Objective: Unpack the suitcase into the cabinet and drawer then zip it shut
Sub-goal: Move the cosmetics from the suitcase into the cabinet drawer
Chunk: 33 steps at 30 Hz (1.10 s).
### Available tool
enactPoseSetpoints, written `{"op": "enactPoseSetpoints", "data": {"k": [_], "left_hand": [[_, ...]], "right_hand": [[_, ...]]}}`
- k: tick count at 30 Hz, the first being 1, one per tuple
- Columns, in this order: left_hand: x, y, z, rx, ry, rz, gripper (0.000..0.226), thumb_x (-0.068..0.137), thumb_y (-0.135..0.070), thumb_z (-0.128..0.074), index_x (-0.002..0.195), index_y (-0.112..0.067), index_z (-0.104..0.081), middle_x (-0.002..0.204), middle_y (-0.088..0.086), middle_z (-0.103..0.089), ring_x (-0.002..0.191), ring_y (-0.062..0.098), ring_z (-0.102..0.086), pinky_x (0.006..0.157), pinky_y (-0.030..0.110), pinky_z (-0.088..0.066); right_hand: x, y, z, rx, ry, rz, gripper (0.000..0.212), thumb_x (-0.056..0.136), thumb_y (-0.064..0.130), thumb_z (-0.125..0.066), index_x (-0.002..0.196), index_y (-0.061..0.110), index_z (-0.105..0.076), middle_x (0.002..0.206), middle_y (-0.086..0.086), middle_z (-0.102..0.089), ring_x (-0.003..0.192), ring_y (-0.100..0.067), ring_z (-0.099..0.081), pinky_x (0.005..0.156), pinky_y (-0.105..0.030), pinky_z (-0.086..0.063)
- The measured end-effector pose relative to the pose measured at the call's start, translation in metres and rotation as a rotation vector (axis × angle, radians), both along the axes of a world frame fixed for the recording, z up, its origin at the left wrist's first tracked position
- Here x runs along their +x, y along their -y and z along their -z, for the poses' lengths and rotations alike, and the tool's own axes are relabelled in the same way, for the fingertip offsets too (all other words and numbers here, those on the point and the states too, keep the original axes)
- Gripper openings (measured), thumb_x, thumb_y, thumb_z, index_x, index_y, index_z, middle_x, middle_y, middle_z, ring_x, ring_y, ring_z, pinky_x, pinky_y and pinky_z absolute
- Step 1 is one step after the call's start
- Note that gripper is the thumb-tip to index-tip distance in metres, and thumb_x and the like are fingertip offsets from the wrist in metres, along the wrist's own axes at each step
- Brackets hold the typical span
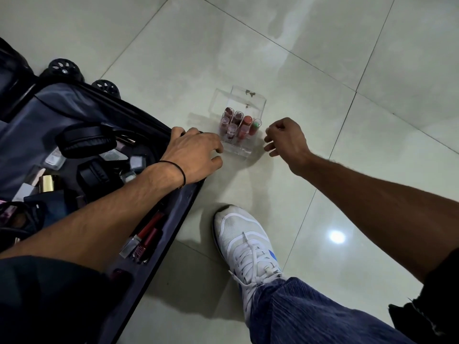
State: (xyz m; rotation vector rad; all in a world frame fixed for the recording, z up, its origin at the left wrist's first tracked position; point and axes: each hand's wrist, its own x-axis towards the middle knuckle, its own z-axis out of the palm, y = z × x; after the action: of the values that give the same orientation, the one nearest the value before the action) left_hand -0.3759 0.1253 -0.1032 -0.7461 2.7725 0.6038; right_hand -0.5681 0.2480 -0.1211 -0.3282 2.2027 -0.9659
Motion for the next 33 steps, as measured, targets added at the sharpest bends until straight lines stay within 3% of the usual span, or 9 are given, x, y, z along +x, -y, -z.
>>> {"op": "enactPoseSetpoints", "data": {"k": [4, 7, 11, 16, 19, 21, 26, 30, 33], "left_hand": [[-0.002, -0.001, 0.002, -0.009, 0.006, -0.005, 0.029, 0.089, -0.039, -0.048, 0.113, -0.034, -0.062, 0.131, -0.014, -0.059, 0.118, 0.015, -0.048, 0.091, 0.036, -0.017], [-0.002, 0.0, 0.003, -0.009, 0.008, 0.011, 0.029, 0.088, -0.037, -0.049, 0.113, -0.032, -0.062, 0.129, -0.012, -0.06, 0.118, 0.017, -0.047, 0.089, 0.037, -0.016], [-0.002, 0.0, 0.001, -0.001, -0.023, 0.012, 0.029, 0.09, -0.034, -0.049, 0.113, -0.028, -0.065, 0.129, -0.014, -0.059, 0.121, 0.017, -0.046, 0.092, 0.036, -0.016], [0.0, -0.001, 0.001, -0.012, -0.022, 0.027, 0.029, 0.091, -0.035, -0.049, 0.114, -0.027, -0.066, 0.132, -0.016, -0.057, 0.124, 0.015, -0.045, 0.093, 0.036, -0.016], [-0.002, 0.0, 0.0, -0.016, -0.009, 0.04, 0.03, 0.092, -0.036, -0.048, 0.114, -0.027, -0.066, 0.133, -0.016, -0.055, 0.125, 0.016, -0.044, 0.091, 0.037, -0.015], [-0.002, 0.0, 0.0, -0.021, 0.01, 0.05, 0.03, 0.091, -0.036, -0.046, 0.114, -0.028, -0.066, 0.133, -0.016, -0.055, 0.126, 0.016, -0.043, 0.09, 0.037, -0.016], [-0.003, 0.0, 0.001, -0.04, 0.047, 0.069, 0.032, 0.09, -0.037, -0.044, 0.114, -0.032, -0.065, 0.133, -0.019, -0.054, 0.127, 0.014, -0.041, 0.087, 0.036, -0.012], [-0.004, -0.001, 0.001, -0.025, 0.045, 0.056, 0.033, 0.091, -0.037, -0.045, 0.117, -0.032, -0.065, 0.135, -0.02, -0.053, 0.129, 0.014, -0.039, 0.091, 0.036, -0.012], [-0.004, 0.001, 0.001, -0.005, 0.027, 0.05, 0.032, 0.091, -0.037, -0.048, 0.117, -0.031, -0.064, 0.133, -0.019, -0.055, 0.129, 0.013, -0.04, 0.09, 0.035, -0.011]], "right_hand": [[-0.016, 0.023, -0.005, -0.01, 0.089, -0.046, 0.018, 0.099, 0.023, -0.052, 0.102, 0.006, -0.052, 0.09, -0.009, -0.06, 0.07, -0.023, -0.061, 0.059, -0.032, -0.05], [-0.023, 0.041, -0.006, 0.059, 0.188, -0.132, 0.023, 0.1, 0.027, -0.054, 0.093, 0.005, -0.054, 0.087, -0.011, -0.058, 0.07, -0.025, -0.06, 0.061, -0.03, -0.051], [-0.027, 0.055, -0.008, 0.147, 0.196, -0.122, 0.009, 0.095, 0.007, -0.053, 0.091, 0.001, -0.058, 0.078, -0.015, -0.062, 0.06, -0.025, -0.065, 0.049, -0.023, -0.054], [-0.028, 0.061, -0.01, 0.118, 0.233, -0.07, 0.014, 0.091, -0.006, -0.049, 0.081, 0.003, -0.052, 0.071, -0.012, -0.056, 0.048, -0.019, -0.061, 0.054, -0.03, -0.061], [-0.023, 0.059, -0.011, 0.012, 0.238, -0.006, 0.029, 0.087, -0.013, -0.045, 0.1, 0.012, -0.047, 0.083, -0.01, -0.048, 0.055, -0.02, -0.054, 0.051, -0.027, -0.057], [-0.021, 0.057, -0.014, -0.082, 0.188, 0.003, 0.042, 0.085, -0.014, -0.043, 0.111, 0.018, -0.045, 0.09, -0.01, -0.05, 0.057, -0.019, -0.051, 0.048, -0.024, -0.053], [-0.017, 0.039, -0.025, -0.253, 0.078, -0.085, 0.045, 0.075, -0.008, -0.049, 0.106, 0.024, -0.043, 0.109, -0.012, -0.06, 0.078, -0.024, -0.053, 0.063, -0.035, -0.051], [-0.009, 0.02, -0.036, -0.297, -0.136, -0.286, 0.055, 0.069, 0.003, -0.058, 0.117, 0.027, -0.045, 0.12, -0.005, -0.056, 0.088, -0.019, -0.062, 0.056, -0.021, -0.044], [0.001, 0.006, -0.033, -0.292, -0.356, -0.476, 0.056, 0.08, 0.008, -0.066, 0.13, 0.022, -0.047, 0.122, -0.002, -0.048, 0.107, -0.016, -0.056, 0.073, -0.022, -0.051]]}}
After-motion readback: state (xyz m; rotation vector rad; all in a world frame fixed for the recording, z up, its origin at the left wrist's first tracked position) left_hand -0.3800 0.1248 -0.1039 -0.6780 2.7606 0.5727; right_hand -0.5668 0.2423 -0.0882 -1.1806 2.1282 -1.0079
